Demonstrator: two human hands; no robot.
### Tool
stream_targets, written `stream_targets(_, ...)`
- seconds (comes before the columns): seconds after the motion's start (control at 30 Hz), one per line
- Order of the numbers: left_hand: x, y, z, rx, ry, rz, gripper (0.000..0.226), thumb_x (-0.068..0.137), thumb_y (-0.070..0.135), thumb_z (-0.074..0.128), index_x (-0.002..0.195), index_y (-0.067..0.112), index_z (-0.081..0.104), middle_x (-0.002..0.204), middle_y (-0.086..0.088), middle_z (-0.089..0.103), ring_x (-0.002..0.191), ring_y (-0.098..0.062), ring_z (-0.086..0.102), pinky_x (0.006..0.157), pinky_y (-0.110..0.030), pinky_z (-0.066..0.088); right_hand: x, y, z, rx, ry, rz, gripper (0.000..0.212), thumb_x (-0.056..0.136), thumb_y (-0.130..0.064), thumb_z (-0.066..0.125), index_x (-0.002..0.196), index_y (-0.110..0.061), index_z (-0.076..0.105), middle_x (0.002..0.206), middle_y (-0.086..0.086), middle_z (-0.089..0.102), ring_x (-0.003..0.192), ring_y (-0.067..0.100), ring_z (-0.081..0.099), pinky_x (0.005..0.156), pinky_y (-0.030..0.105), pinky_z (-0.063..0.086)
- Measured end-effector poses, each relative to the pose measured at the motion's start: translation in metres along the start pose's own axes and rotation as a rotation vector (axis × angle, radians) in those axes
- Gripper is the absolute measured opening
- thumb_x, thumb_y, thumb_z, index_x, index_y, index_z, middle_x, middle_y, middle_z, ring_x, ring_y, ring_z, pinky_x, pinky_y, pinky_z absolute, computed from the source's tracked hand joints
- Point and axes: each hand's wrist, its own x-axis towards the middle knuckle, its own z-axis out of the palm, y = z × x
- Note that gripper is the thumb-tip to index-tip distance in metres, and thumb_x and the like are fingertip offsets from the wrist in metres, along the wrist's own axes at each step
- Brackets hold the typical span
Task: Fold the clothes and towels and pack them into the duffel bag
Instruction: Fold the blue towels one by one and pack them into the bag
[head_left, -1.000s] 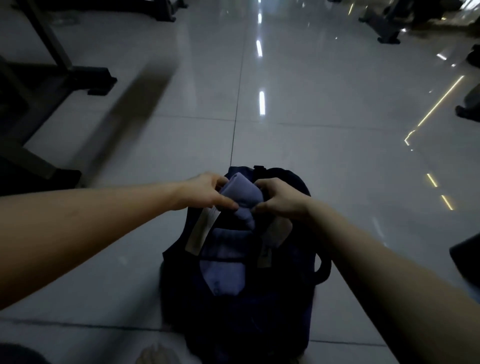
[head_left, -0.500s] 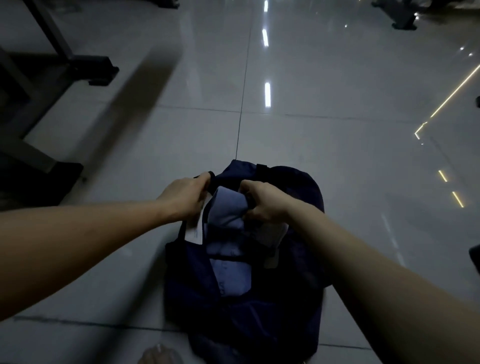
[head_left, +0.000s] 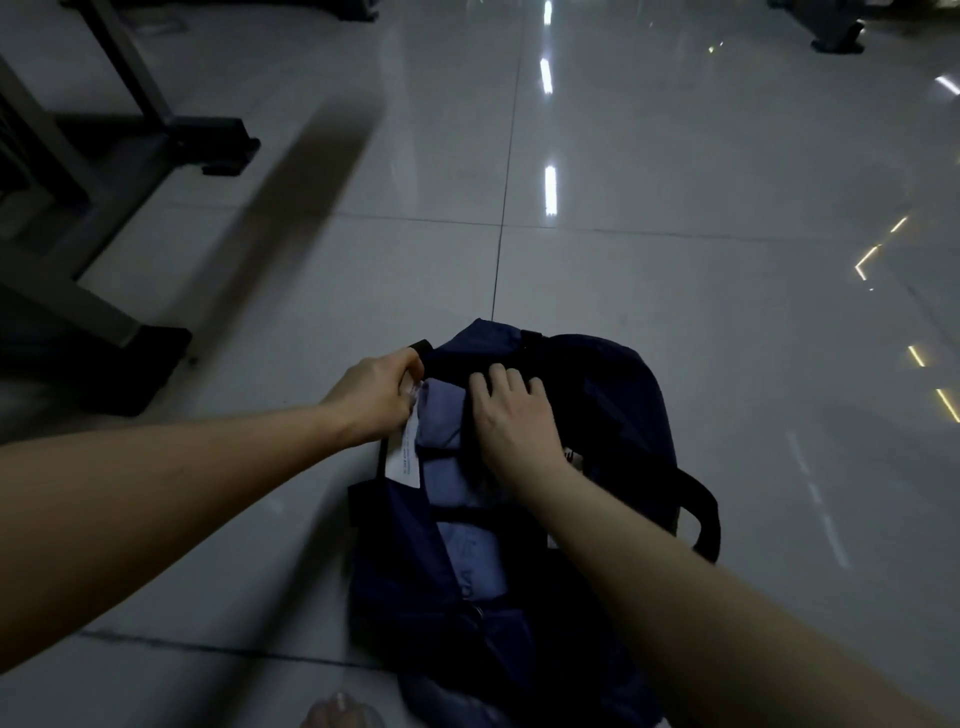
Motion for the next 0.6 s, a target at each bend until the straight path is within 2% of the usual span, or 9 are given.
stream_targets(0.1,0.001,0.003,0.002,-0.004,-0.003,-0.013,0.017,0.098,0.023,0.057,0.114,0.023,0.060,0.096,0.000,0.059,0.078,-0.020,0.055,0.062,-0.029,0.036,-0.012,-0.013,0.004,0.046,0.137,-0.084,0.044,0.071,-0.026,0.072,0.109,-0.009,0.058,0.105,0.015,0.058,0.088,0.032,0.057,0.070,0.041,0.046)
stream_targets(0.17,0.001,0.002,0.002,-0.007,0.000,-0.025,0.017,0.097,0.023,0.057,0.113,0.023,0.061,0.099,-0.003,0.063,0.077,-0.020,0.055,0.060,-0.028,0.037,-0.024,-0.026,0.010,0.117,0.048,-0.115,0.059,0.078,-0.032,0.071,0.130,-0.008,0.055,0.125,0.021,0.057,0.104,0.038,0.058,0.083,0.048,0.049)
stream_targets(0.2,0.002,0.001,0.002,-0.008,-0.001,-0.028,0.018,0.097,0.022,0.057,0.114,0.023,0.061,0.100,-0.004,0.065,0.076,-0.020,0.056,0.059,-0.028,0.037,-0.031,-0.032,0.012,0.174,-0.044,-0.098,0.067,0.087,-0.037,0.063,0.145,-0.010,0.043,0.142,0.023,0.047,0.122,0.041,0.051,0.095,0.055,0.045)
stream_targets(0.27,0.002,0.001,0.002,-0.007,-0.011,-0.030,0.021,0.097,0.020,0.057,0.118,0.021,0.061,0.106,-0.006,0.066,0.080,-0.020,0.058,0.061,-0.027,0.039,-0.044,-0.042,0.016,0.320,-0.230,-0.042,0.071,0.101,-0.051,0.037,0.160,-0.023,0.010,0.165,0.019,0.013,0.150,0.040,0.018,0.115,0.064,0.021)
stream_targets(0.3,0.001,0.001,0.002,-0.004,-0.019,-0.023,0.023,0.097,0.020,0.057,0.120,0.021,0.061,0.109,-0.007,0.067,0.082,-0.020,0.058,0.064,-0.027,0.041,-0.046,-0.045,0.018,0.380,-0.292,-0.012,0.071,0.101,-0.059,0.025,0.161,-0.030,0.000,0.168,0.015,-0.001,0.154,0.038,0.004,0.119,0.065,0.009)
stream_targets(0.37,0.000,0.001,0.002,0.011,-0.034,-0.002,0.028,0.097,0.020,0.057,0.125,0.020,0.060,0.114,-0.009,0.067,0.088,-0.021,0.059,0.071,-0.027,0.042,-0.045,-0.049,0.016,0.437,-0.347,0.025,0.074,0.096,-0.070,0.014,0.159,-0.038,-0.009,0.168,0.010,-0.012,0.154,0.036,-0.007,0.120,0.064,-0.002)
stream_targets(0.43,0.000,0.000,0.001,0.034,-0.039,0.014,0.030,0.097,0.019,0.056,0.127,0.020,0.059,0.118,-0.010,0.067,0.094,-0.024,0.061,0.075,-0.027,0.042,-0.040,-0.050,0.014,0.490,-0.376,0.060,0.075,0.097,-0.072,0.016,0.159,-0.038,-0.010,0.169,0.008,-0.010,0.155,0.035,-0.005,0.121,0.062,-0.002)
stream_targets(0.6,-0.005,0.000,-0.002,0.070,0.009,0.049,0.031,0.098,0.018,0.055,0.129,0.021,0.057,0.120,-0.009,0.067,0.100,-0.027,0.064,0.077,-0.029,0.044,-0.029,-0.048,0.011,0.538,-0.414,0.133,0.078,0.101,-0.065,0.020,0.162,-0.023,-0.005,0.170,0.002,0.004,0.155,0.030,0.008,0.122,0.058,0.006)
